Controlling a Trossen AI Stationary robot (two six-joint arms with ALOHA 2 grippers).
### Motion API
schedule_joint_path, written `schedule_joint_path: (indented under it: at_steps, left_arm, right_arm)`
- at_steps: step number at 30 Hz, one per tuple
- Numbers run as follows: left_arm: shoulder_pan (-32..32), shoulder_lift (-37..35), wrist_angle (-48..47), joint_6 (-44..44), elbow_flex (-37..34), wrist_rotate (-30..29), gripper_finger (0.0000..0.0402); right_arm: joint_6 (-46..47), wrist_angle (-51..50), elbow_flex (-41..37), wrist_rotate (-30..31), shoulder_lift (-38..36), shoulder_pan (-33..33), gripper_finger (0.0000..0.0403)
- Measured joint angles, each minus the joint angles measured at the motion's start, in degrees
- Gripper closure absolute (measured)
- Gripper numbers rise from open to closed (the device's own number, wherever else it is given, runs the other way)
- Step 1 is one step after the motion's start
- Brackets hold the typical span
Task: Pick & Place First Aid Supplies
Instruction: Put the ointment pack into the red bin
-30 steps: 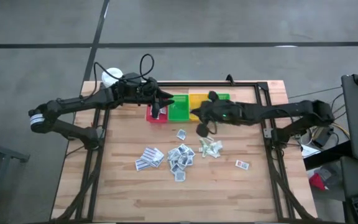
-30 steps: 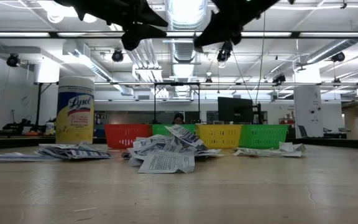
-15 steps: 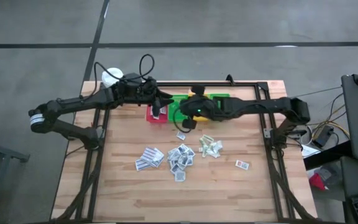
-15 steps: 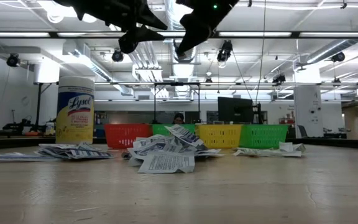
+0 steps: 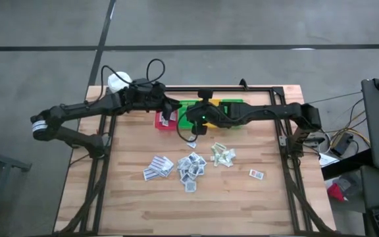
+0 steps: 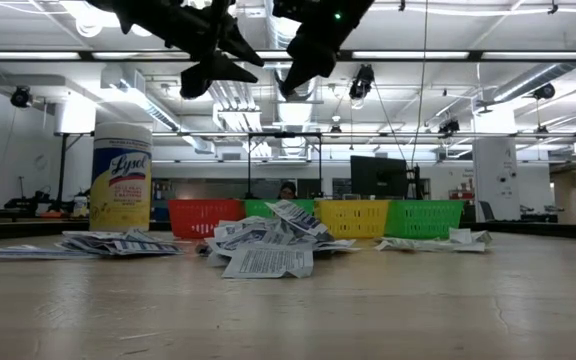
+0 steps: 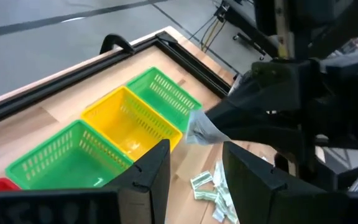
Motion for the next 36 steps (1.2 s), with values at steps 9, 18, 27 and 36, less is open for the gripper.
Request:
schedule_joint_path:
  at_steps: [9,18,27,36]
  left_arm:
    - [0.1,3.79,1.9,-3.94,0.0,1.12,0.0258]
    - [0.23,4.06,5.56,-7.86,0.0,1.71,0.0216]
    - [0.12,4.36,5.44,-9.59,0.0,4.73,0.0204]
    - [0.12,6.58,5.52,-13.78,0.0,4.95,0.0204]
  right_arm:
    - [-0.8,-0.75,-0.02,-3.71,0.14,0.03,0.0394]
    - [-0.65,-1.06,-0.52,-3.78,0.14,-0.01,0.0394]
    - [-0.67,-1.68,-0.55,-3.8,0.14,-0.23,0.0394]
    - [-0.67,-1.84,-0.59,-4.24,0.14,-0.27,0.0394]
